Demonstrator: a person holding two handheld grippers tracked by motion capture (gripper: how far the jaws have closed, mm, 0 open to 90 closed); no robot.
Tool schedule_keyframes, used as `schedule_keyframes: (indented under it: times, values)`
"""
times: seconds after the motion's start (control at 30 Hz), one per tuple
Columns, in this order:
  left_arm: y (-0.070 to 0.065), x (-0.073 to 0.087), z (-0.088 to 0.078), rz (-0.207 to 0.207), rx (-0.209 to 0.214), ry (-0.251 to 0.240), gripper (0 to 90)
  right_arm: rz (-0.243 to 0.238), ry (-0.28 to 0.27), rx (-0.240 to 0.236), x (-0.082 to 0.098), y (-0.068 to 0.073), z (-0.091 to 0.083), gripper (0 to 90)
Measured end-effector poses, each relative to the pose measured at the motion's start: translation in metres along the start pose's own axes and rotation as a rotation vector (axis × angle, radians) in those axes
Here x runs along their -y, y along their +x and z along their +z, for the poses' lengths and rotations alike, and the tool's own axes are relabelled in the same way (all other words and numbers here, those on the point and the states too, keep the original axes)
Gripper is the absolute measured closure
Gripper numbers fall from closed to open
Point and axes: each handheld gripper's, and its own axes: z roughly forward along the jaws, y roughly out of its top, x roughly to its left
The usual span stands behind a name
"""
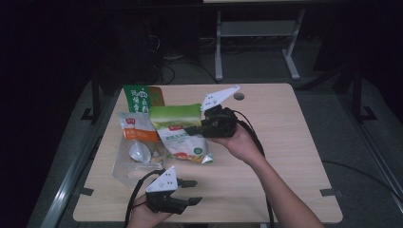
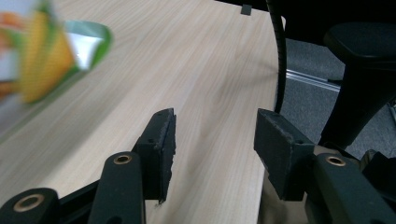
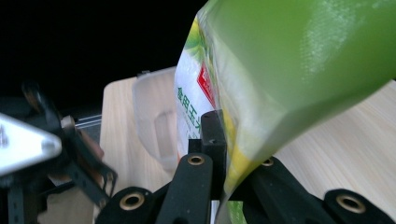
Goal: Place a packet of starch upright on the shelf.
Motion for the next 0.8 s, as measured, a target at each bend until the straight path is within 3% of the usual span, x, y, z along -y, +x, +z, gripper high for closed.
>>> schedule_keyframes:
  times: [0.2, 0.37, 0.57, 0.8]
  values:
    - [-0.003, 0.002, 0.000, 0.018, -0.004, 0.004, 45.6, -0.014, -0.009, -0.033, -0.024, 0.007, 0.019, 90.0]
    - [-0.005, 0.006, 0.000, 0.009, -0.001, 0.000, 44.9, -0.019, -0.001, -0.059, -0.041, 0.015, 0.038, 90.0]
    - [-0.005, 0.008, -0.002, 0.006, -0.017, -0.027, 43.7, -0.017, 0.005, -0.093, -0.052, 0.022, 0.064, 90.0]
    - [-0.005, 0.011, -0.002, -0.010, -0.017, -0.026, 43.0, -0.022, 0.026, -0.154, -0.062, 0.029, 0.096, 90.0]
